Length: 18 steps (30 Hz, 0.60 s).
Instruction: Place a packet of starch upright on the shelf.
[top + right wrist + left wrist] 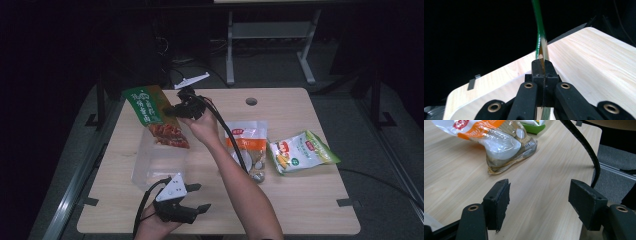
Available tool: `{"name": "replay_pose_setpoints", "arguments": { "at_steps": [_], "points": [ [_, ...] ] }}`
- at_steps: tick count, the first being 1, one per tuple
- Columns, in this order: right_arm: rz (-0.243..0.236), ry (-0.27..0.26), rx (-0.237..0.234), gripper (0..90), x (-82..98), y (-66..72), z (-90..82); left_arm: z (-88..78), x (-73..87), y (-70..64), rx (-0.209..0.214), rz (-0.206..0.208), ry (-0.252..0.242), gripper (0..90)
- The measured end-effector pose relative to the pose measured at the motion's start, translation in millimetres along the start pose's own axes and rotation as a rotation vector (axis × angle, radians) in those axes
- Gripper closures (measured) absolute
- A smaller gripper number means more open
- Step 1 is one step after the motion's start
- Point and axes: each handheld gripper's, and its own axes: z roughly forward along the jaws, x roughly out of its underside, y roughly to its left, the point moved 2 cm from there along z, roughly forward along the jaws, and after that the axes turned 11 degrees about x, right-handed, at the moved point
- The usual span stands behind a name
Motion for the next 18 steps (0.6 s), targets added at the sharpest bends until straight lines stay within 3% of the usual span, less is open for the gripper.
{"name": "replay_pose_setpoints", "arguments": {
  "at_steps": [5, 11, 18],
  "points": [
    [0.020, -0.023, 0.009, 90.0, 1.3, -6.4, -2.9, 1.2, -0.4, -0.4, 0.002, -0.004, 0.000, 32.8],
    [-0.001, -0.043, 0.003, 90.0, -2.4, -6.0, -2.4, 1.6, -0.6, 0.1, 0.004, -0.006, 0.000, 32.8],
    [0.021, -0.040, 0.008, 90.0, 13.4, -10.2, 12.7, 2.3, 0.0, -0.5, 0.008, 0.003, 0.009, 32.8]
  ]
}}
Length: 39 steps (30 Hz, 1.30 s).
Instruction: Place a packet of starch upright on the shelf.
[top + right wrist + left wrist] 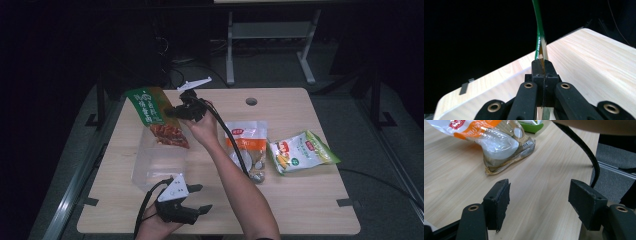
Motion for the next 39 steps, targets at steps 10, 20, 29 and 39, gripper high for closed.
{"name": "replay_pose_setpoints", "arguments": {
  "at_steps": [10, 20, 29, 39],
  "points": [
    [0.024, 0.019, 0.043, 89.0, 22.5, -15.8, -8.5, 1.0, 0.0, 0.1, 0.002, -0.001, -0.005, 32.8],
    [0.032, 0.049, 0.043, 89.2, 32.7, -23.1, -13.5, 2.4, 0.4, 0.0, 0.005, -0.004, 0.000, 32.8],
    [0.039, 0.057, 0.029, 73.1, 29.1, -25.6, -24.6, 1.3, 0.8, 2.0, 0.003, -0.010, 0.000, 32.3],
    [0.031, 0.060, 0.019, 60.6, 34.8, -26.6, -60.5, 5.3, 1.3, 1.3, -0.003, -0.008, 0.016, 30.2]
  ]
}}
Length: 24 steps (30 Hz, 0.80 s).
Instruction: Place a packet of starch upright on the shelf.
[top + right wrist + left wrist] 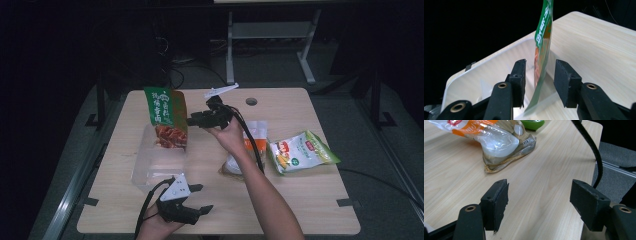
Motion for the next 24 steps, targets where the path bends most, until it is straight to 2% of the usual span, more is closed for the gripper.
{"name": "replay_pose_setpoints", "arguments": {
  "at_steps": [7, 8, 13, 17, 24],
  "points": [
    [-0.007, 0.017, 0.009, 57.7, 9.3, -2.5, -20.2, 1.8, -0.3, 1.3, 0.004, 0.004, 0.001, 30.2],
    [-0.008, 0.027, 0.011, 57.3, 13.1, -4.1, -27.7, 2.4, -0.3, 0.9, 0.004, 0.004, 0.004, 30.1],
    [0.002, 0.027, 0.010, 54.2, 19.8, -6.4, -40.8, 5.7, -0.1, 0.3, 0.011, -0.004, 0.005, 29.7],
    [-0.005, 0.046, 0.020, 52.6, 27.0, -9.1, -48.9, 4.8, 0.6, 1.8, 0.009, 0.007, 0.020, 29.7],
    [0.002, 0.066, 0.042, 51.5, 39.4, -17.7, -67.0, 3.2, 0.9, 3.2, 0.004, -0.001, 0.008, 29.6]
  ]
}}
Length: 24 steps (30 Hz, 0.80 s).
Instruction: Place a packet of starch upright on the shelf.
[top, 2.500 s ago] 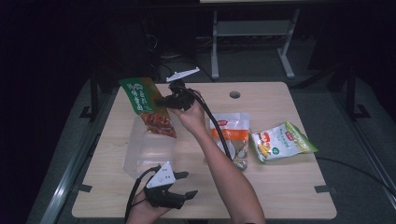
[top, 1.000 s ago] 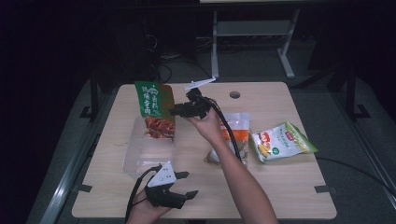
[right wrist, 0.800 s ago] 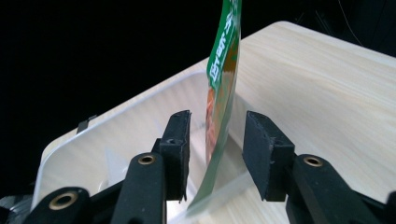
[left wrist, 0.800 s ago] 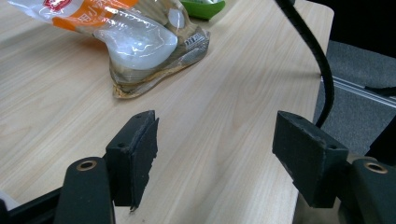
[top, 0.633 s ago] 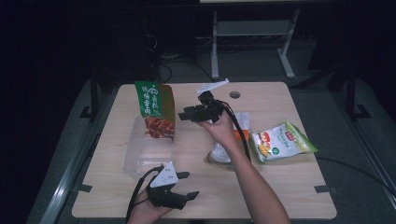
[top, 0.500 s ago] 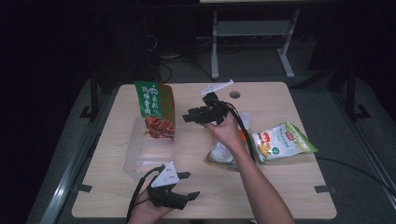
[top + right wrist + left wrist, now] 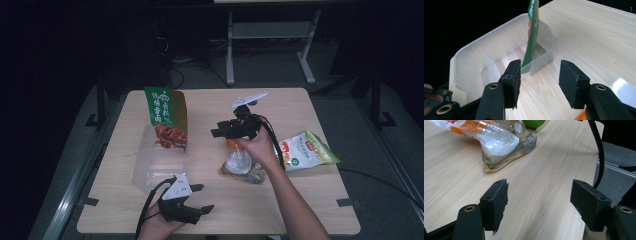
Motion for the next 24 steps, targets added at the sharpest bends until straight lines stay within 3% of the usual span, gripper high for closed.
{"name": "replay_pose_setpoints", "arguments": {
  "at_steps": [11, 24],
  "points": [
    [0.045, 0.007, 0.059, 50.0, 23.4, -17.7, -36.5, 3.9, 0.2, -1.6, 0.011, 0.000, 0.003, 29.4],
    [0.087, 0.037, 0.108, 48.3, 46.0, -35.1, -55.0, 2.1, 0.7, -0.6, 0.004, -0.004, 0.007, 29.4]
  ]
}}
